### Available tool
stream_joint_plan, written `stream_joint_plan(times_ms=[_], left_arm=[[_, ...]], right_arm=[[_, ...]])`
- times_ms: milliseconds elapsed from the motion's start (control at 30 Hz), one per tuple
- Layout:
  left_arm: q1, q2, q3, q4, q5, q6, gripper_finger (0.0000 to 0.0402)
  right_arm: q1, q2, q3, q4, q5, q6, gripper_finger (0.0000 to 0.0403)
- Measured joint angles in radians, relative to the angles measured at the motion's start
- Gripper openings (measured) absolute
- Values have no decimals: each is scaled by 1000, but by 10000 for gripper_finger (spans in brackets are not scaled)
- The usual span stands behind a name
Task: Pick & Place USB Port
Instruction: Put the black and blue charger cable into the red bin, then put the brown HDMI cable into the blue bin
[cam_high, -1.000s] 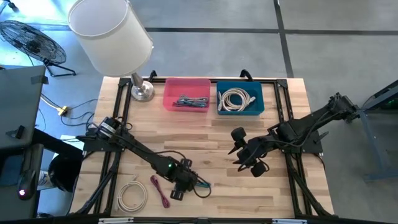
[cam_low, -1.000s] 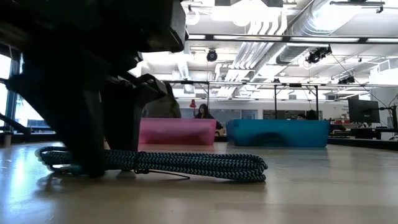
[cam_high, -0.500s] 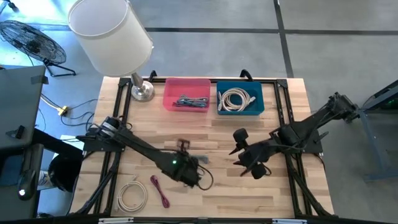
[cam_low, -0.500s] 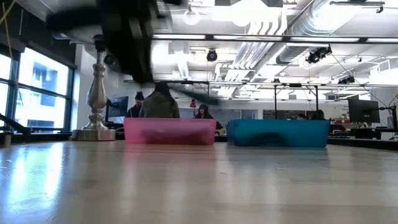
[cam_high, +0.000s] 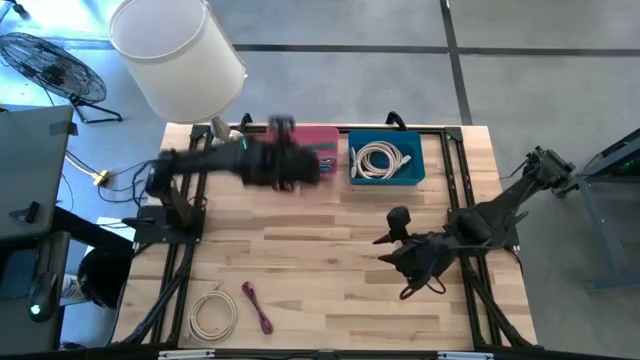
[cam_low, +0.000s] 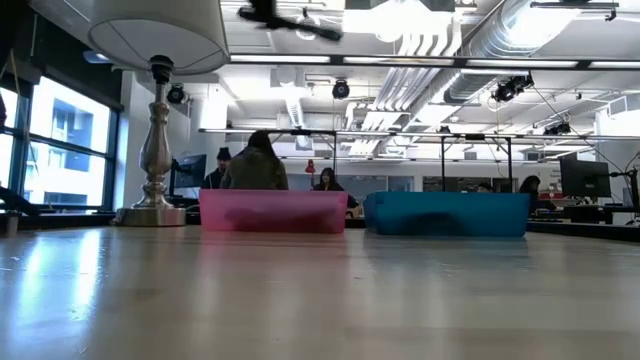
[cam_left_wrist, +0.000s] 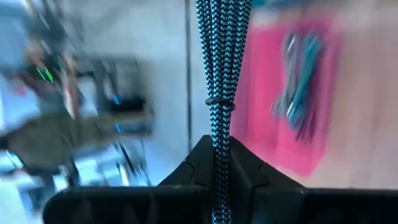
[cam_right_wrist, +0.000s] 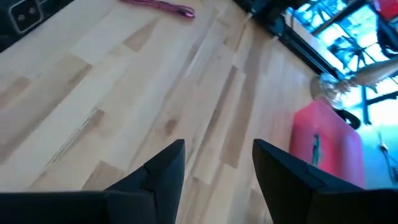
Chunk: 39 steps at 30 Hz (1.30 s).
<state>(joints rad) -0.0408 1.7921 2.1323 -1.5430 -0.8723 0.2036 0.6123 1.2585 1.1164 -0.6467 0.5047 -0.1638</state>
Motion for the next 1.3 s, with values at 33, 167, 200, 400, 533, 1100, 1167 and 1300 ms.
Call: stream_joint_plan(times_ms=[33,167,200,400,533,1100,1167,1300], left_arm=[[50,-6,0,-16,25,8,13],[238,7,-19,1,155,105,13],[277,14,-43,39,189,140,13],[446,22,-298,332,470,295,13],[498,23,-494,514,584,349,13],[532,21,-648,676,711,258,168],[524,21,-621,639,711,245,191],[516,21,-492,419,715,160,209]], right_arm=[[0,-4,0,-3,16,5,181],[6,-9,0,-41,67,11,181],[6,-9,0,-50,78,11,181],[-3,-10,0,-83,115,11,181],[-12,-10,0,-101,119,11,181],[-83,-10,0,-112,108,29,181],[-83,-10,0,-112,97,30,181],[-81,-10,0,-112,90,33,181]])
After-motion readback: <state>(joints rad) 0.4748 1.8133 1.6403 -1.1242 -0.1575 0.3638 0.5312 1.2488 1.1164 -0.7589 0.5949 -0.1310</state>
